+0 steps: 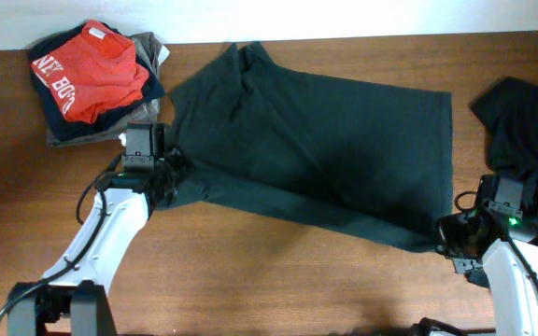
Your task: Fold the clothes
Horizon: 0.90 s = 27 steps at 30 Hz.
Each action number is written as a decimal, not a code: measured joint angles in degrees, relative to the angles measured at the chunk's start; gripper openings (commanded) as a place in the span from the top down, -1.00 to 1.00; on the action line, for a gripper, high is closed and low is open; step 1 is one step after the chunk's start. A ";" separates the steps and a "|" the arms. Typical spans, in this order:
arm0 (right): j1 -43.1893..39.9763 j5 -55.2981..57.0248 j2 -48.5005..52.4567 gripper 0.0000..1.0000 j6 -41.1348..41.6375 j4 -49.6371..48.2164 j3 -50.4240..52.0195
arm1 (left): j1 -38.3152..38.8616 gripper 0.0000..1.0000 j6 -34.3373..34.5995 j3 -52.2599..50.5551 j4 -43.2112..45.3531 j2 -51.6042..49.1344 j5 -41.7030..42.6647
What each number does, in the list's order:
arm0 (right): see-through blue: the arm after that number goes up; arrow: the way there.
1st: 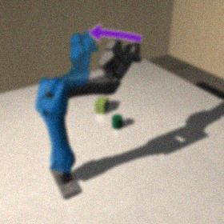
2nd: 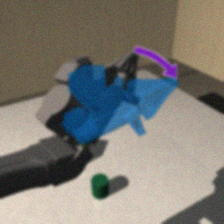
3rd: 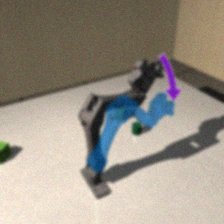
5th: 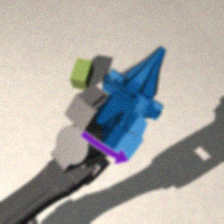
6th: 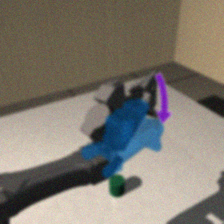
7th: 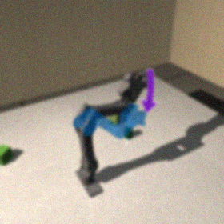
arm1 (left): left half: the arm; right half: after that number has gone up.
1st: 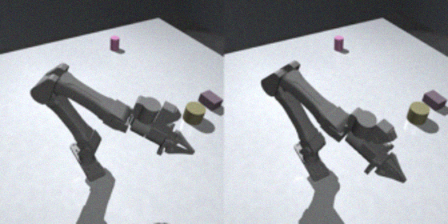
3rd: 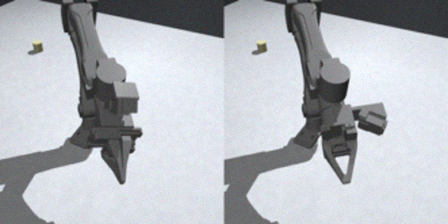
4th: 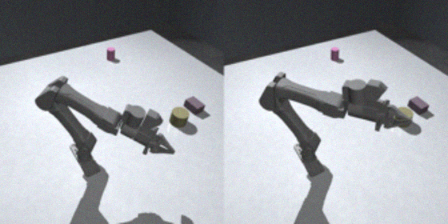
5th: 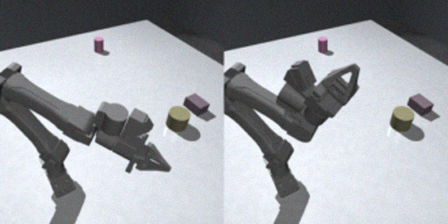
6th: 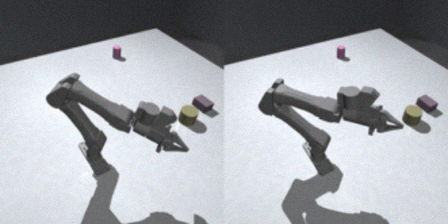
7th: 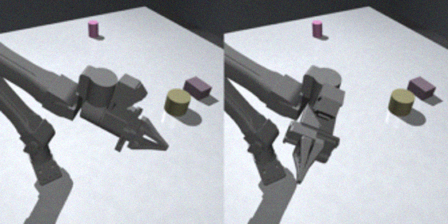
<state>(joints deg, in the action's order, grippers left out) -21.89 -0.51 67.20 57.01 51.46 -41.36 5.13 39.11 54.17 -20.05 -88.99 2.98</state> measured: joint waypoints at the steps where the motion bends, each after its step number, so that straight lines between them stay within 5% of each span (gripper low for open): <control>1: 0.00 -0.28 0.00 0.93 0.02 -0.57 0.00 | 0.00 0.91 0.00 0.00 1.09 -0.26 0.00; 5: 0.00 -1.09 0.00 0.92 0.02 -2.54 0.00 | 0.00 0.92 0.02 0.00 4.96 -1.36 0.00; 8: 0.02 -1.36 0.00 0.64 0.02 -3.30 0.00 | 0.11 0.18 0.28 0.00 7.65 -2.40 0.00; 11: 0.76 -1.27 0.20 0.12 0.39 -4.28 0.00 | 0.15 -0.04 0.46 0.00 9.11 -3.26 -0.26; 12: 1.20 -1.22 0.46 -0.01 0.26 -4.61 0.00 | 0.17 -0.48 0.59 0.00 9.22 -3.39 -0.39; 13: 1.73 -1.27 0.83 -0.03 -0.07 -4.98 0.00 | 0.17 -0.56 0.61 0.00 9.22 -3.52 -0.46; 18: 4.50 -1.27 2.54 -0.07 -1.27 -9.25 0.00 | 0.22 -0.56 -0.17 0.00 9.53 -3.65 -0.68; 27: 5.38 -1.84 1.70 -0.66 -14.64 -0.96 -10.47 | 0.22 -0.61 -6.67 1.60 -2.23 -1.99 -0.66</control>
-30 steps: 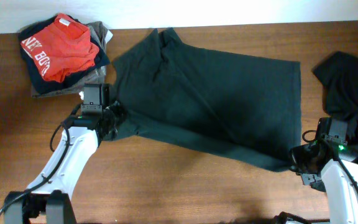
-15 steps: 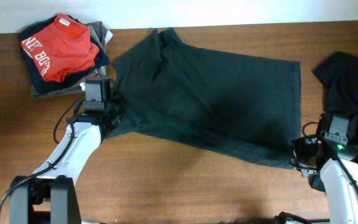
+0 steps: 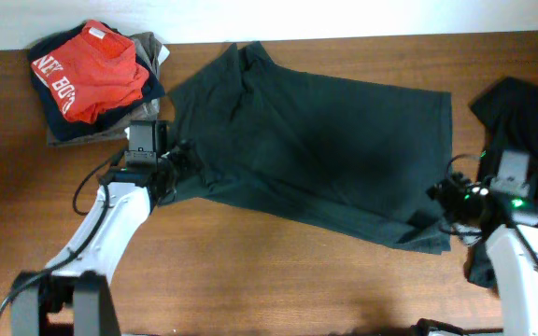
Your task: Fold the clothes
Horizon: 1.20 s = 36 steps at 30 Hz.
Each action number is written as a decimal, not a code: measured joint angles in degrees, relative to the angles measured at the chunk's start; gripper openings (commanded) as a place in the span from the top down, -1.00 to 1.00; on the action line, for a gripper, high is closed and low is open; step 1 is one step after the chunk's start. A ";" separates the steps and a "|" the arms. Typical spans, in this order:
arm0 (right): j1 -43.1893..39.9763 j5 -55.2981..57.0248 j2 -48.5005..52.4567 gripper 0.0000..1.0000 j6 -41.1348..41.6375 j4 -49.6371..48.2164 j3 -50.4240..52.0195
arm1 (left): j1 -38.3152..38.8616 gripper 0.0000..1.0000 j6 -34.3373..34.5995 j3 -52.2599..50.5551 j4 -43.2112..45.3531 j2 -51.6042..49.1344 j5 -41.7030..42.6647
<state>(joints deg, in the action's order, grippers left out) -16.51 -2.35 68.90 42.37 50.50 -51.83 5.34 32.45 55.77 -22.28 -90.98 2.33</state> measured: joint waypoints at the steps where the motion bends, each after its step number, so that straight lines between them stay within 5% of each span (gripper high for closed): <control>1: 0.00 -0.85 -0.31 -0.66 -2.27 2.10 -2.38 | 0.00 -0.59 -0.22 0.28 -1.75 0.81 0.07; 14: 0.07 -12.59 -1.66 -0.65 -21.49 20.33 -9.03 | 5.03 -0.41 1.25 1.88 -5.07 -1.42 2.19; 25: 0.07 -13.03 -1.62 -0.65 -26.67 22.97 -8.81 | 5.53 -0.33 3.80 4.22 -2.75 -10.40 2.23; 31: 0.07 -13.03 -1.62 -0.66 -27.63 22.77 -7.63 | 5.51 -0.06 4.13 5.99 -0.55 -11.69 2.25; 36: 0.07 -13.03 -1.57 -0.65 -27.87 22.77 -7.50 | 5.51 -0.02 4.26 6.08 0.39 -11.82 2.25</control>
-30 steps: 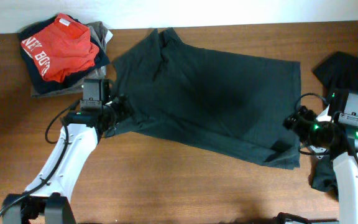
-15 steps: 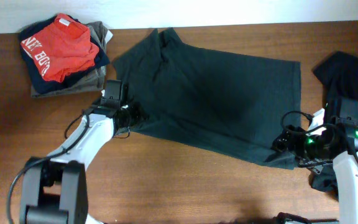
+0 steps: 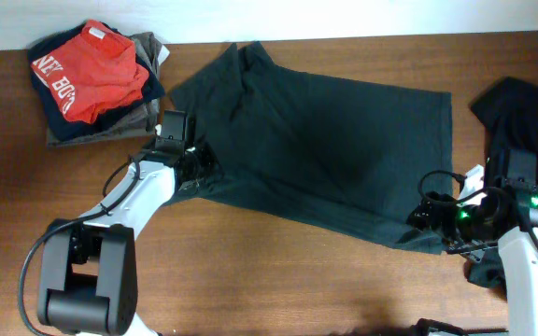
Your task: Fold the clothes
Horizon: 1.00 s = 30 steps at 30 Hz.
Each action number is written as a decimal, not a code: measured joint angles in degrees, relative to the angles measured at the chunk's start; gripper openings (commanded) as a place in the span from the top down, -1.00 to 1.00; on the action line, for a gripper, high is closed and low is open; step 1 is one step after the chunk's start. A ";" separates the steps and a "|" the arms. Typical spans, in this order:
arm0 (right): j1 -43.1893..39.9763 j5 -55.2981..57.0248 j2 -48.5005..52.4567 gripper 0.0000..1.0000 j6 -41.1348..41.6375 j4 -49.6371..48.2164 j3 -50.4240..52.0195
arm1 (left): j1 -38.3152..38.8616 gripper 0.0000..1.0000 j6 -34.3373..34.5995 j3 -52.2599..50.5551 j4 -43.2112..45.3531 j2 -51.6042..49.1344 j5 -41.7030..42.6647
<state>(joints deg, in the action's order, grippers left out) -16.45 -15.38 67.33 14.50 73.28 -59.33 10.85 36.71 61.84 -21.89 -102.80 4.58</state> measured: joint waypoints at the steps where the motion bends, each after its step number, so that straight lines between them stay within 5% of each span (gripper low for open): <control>1: 0.00 0.00 0.00 -0.65 0.00 0.00 0.00 | 0.00 -0.01 0.00 0.00 0.02 -0.11 0.00; 7: 0.00 0.00 0.00 -0.65 -0.04 -0.02 0.00 | 0.00 0.18 0.02 0.00 0.09 -2.23 1.14; 14: 0.00 0.00 0.00 -0.65 -0.17 -0.02 0.00 | 0.00 0.98 0.17 0.00 0.46 -3.82 2.71; 30: 0.00 0.00 0.02 -0.65 -0.17 -0.04 0.00 | 0.09 0.98 0.42 9.75 0.13 -3.87 3.23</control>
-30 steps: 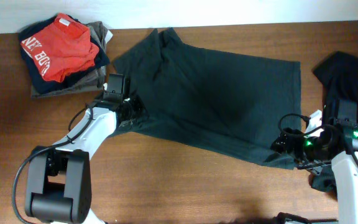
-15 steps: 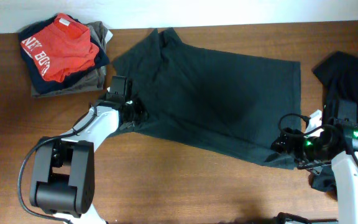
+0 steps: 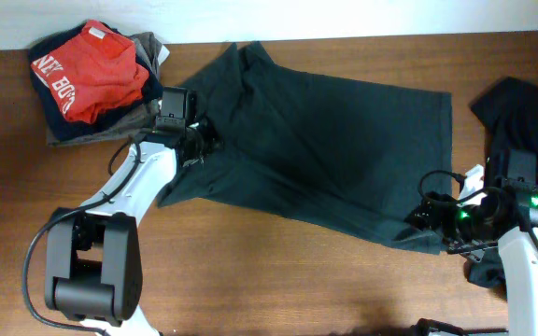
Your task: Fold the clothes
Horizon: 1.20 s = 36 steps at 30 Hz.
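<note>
A dark green garment (image 3: pixel 316 149) lies spread across the middle of the table in the overhead view. My left gripper (image 3: pixel 200 142) is over the garment's left side, shut on a fold of its edge, which is drawn inward over the cloth. My right gripper (image 3: pixel 420 215) sits at the lower right corner and is shut on the hem, which is bunched there. The fingertips of both are partly hidden by cloth.
A stack of folded clothes (image 3: pixel 92 79) with a red shirt on top lies at the far left corner. A heap of dark clothes (image 3: pixel 530 121) is at the right edge, beside the right arm. The brown table (image 3: pixel 269 280) shows along the front.
My left gripper has moved a little farther from the front edge with the garment's left edge in it. The cloth below it now hangs out in a flap. The right arm has not moved.
First both grippers sat at the garment's outer edges, left at the left side and right at the lower right corner. Then each stood farther inward, the cloth edges coming along. Now the left edge lies folded over and the right corner is bunched.
</note>
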Each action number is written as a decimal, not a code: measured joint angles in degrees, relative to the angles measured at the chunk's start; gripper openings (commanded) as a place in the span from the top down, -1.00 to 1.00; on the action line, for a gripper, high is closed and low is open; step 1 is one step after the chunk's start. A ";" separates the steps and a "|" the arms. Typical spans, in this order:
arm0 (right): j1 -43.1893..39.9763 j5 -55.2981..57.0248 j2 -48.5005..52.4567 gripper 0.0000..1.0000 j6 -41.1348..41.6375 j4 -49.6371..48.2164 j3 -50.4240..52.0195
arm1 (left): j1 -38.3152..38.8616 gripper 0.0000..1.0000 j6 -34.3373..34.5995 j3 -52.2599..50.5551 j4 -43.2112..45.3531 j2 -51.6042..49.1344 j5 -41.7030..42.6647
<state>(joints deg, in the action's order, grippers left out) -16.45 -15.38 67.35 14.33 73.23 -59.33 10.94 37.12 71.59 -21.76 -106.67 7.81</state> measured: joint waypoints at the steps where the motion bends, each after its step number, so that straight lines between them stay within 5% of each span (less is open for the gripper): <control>1: 0.00 0.00 0.00 -0.65 0.00 0.02 0.00 | 0.04 1.00 0.00 0.00 0.74 -0.09 -0.02; 8: 0.00 0.00 0.07 -0.65 0.00 0.02 0.00 | 1.86 0.89 0.00 0.00 7.76 -3.98 -0.11; 10: 0.00 0.00 0.13 -0.65 0.00 0.02 0.00 | 2.32 0.47 0.07 0.00 9.05 -5.42 -0.09; 12: 0.00 0.00 0.13 -0.65 0.00 0.11 0.00 | 2.56 0.35 -0.24 0.00 9.60 -6.71 -0.13; 16: 0.00 0.00 0.15 -0.66 0.00 0.15 0.00 | 2.54 -0.21 -2.51 0.22 8.63 -7.32 -0.17; 17: 0.00 0.00 0.15 -0.66 0.02 0.09 0.00 | 2.54 -0.43 -3.23 0.70 7.52 -7.32 -0.26; 18: 0.00 0.00 0.15 -0.66 0.00 0.04 0.00 | 2.54 -0.89 -4.13 1.46 5.68 -7.32 -0.26; 19: 0.00 0.00 0.15 -0.66 0.02 0.07 0.00 | 2.54 -0.98 -5.46 2.78 3.41 -7.34 -0.26; 28: 0.00 0.00 0.24 -0.66 0.00 0.02 0.26 | 1.20 -0.98 -8.61 19.39 -20.31 -7.34 -0.31; 36: 0.00 0.00 0.26 -0.67 0.00 0.00 0.31 | -5.51 -0.98 -3.93 20.83 -33.24 -7.34 -2.91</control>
<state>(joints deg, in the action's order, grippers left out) -16.45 -15.38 67.61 14.33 73.23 -59.02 5.43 33.19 92.42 -55.00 -114.02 4.91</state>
